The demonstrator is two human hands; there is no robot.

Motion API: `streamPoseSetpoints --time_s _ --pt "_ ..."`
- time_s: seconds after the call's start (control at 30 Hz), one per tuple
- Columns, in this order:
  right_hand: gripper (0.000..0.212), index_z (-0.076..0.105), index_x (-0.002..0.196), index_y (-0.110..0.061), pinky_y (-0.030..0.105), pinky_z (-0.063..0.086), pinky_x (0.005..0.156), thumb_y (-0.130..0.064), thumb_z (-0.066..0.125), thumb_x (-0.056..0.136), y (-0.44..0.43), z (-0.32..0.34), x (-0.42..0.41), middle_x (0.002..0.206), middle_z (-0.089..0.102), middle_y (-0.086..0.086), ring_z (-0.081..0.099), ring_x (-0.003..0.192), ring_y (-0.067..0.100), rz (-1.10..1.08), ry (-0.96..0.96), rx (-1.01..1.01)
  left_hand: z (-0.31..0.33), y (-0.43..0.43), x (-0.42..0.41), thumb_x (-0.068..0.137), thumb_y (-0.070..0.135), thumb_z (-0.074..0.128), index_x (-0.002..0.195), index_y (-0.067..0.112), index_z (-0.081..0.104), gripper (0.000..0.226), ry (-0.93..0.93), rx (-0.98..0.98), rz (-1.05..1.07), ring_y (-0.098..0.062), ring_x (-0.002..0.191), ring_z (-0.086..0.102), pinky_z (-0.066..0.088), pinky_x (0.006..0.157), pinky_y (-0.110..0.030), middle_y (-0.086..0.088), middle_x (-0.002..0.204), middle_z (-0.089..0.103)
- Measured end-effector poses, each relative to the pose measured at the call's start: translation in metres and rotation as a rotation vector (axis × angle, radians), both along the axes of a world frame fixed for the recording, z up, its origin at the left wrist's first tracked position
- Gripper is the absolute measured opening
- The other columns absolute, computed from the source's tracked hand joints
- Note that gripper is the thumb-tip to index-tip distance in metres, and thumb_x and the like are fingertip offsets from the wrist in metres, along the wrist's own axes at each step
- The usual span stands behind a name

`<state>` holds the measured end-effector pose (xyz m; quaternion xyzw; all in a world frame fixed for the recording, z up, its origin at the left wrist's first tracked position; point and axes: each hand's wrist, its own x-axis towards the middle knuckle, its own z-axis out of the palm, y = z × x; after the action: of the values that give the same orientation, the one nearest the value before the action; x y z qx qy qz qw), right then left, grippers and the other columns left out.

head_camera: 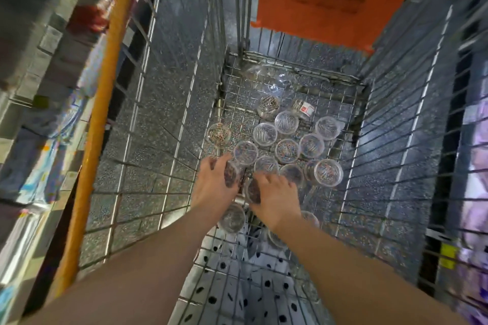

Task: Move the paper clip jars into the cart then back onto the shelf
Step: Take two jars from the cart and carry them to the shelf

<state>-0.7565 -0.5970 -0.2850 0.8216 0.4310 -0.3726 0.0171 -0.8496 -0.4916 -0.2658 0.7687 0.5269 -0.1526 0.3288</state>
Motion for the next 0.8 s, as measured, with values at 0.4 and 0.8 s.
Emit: streamPoseSetpoints --time_s 0.4,0.8 --pt "0.048 0.035 0.140 -0.024 0.039 0.024 0.108 -0.034 0.045 0.094 -0.029 -0.009 0.022 0.139 0.042 0.000 0.035 0.129 0.021 -0.094 0.003 -0.028 -0.005 0.003 -0.003 0.080 0.020 0.069 0.137 0.030 0.034 0.068 0.009 -0.014 0.018 -0.023 0.111 0.052 0.047 0.091 -0.036 -0.006 0.136 0.031" --pt "0.066 0.024 0.144 -0.021 0.040 0.020 0.111 -0.043 0.054 0.089 -0.002 -0.009 -0.046 0.144 0.038 0.001 0.033 0.132 0.024 0.391 0.096 0.182 0.005 0.017 -0.014 0.083 0.017 0.065 0.134 0.038 0.033 0.064 0.004 -0.044 0.139 -0.024 0.115 0.049 0.049 0.092 -0.046 -0.001 0.139 0.027"
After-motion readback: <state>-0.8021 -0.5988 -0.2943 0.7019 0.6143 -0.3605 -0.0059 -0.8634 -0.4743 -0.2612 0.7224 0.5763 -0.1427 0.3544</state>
